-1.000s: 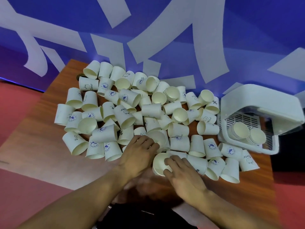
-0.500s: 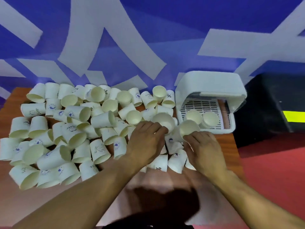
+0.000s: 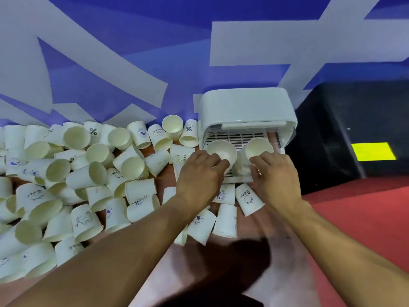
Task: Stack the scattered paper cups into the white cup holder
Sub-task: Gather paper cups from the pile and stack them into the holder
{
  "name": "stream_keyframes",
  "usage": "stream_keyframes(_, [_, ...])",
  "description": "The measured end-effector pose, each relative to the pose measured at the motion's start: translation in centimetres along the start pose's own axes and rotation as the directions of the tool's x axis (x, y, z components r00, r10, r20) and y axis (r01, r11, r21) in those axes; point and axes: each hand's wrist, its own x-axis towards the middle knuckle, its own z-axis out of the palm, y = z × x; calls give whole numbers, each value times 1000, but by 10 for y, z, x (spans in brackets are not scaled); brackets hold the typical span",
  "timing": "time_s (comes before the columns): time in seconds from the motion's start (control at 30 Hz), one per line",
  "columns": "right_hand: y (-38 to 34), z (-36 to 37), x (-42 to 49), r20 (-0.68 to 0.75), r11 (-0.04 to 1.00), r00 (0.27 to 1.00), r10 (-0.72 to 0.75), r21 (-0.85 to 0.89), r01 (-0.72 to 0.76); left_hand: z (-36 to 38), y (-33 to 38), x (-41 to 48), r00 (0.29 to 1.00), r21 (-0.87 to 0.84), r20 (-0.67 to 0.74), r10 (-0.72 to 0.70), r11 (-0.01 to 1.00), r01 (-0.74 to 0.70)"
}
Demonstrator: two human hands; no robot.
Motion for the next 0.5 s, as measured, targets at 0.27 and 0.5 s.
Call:
stream_keyframes(0.27, [22, 49, 3, 269, 999, 963, -17, -44, 30, 37, -3, 10, 958, 37, 281, -59, 998, 50])
stream_keyframes(0.5, [21, 67, 3, 339, 999, 941, -14, -24, 23, 59, -5, 16, 925, 60, 371, -76, 996, 58])
